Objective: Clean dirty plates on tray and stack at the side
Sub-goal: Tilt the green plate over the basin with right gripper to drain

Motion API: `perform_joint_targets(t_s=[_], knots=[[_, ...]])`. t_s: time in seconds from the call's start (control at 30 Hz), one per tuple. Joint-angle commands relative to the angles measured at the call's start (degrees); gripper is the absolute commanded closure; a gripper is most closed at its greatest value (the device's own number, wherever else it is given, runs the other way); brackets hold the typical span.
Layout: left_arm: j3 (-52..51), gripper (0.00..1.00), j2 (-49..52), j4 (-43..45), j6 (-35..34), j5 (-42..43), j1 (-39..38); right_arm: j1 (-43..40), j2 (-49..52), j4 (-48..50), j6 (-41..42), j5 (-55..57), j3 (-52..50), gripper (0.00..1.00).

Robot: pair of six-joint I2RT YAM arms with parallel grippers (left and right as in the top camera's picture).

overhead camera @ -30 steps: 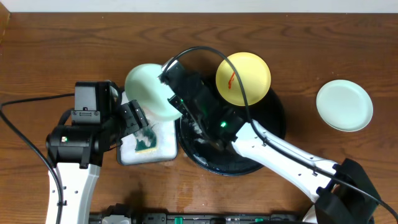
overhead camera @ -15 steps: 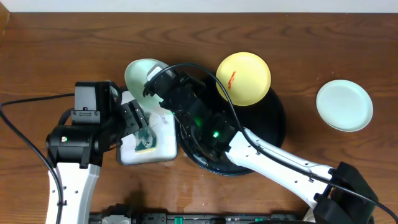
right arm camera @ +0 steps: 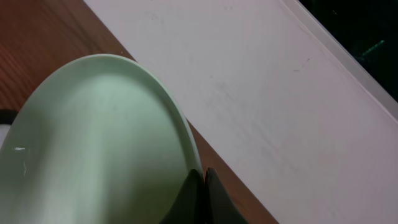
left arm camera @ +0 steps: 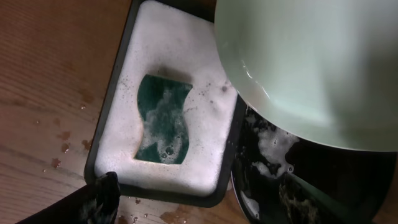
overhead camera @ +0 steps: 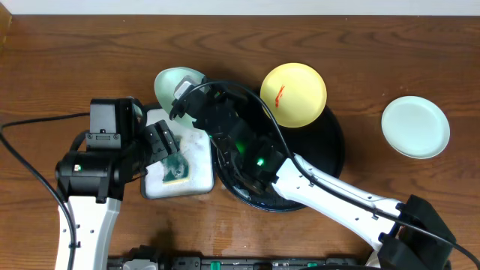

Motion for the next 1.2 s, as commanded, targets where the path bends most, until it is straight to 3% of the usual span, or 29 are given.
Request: perform_joint_targets(t_s=[0.0,0.3,1.17], knots=[[1.0,0.17,0.2,-0.1,0.1,0.5,0.2,1.3,-0.8,0.6,-1.0,1.0,1.0,0.99],[1.0,0.17,0.2,-0.1,0.1,0.5,0.2,1.3,-0.8,1.9,-6.0,0.6,1.0,0.99],[1.0,0.17,0.2,-0.1,0.1,0.5,0.2,1.3,-0.8,2.1,-6.0,0.6,1.0,0.99]])
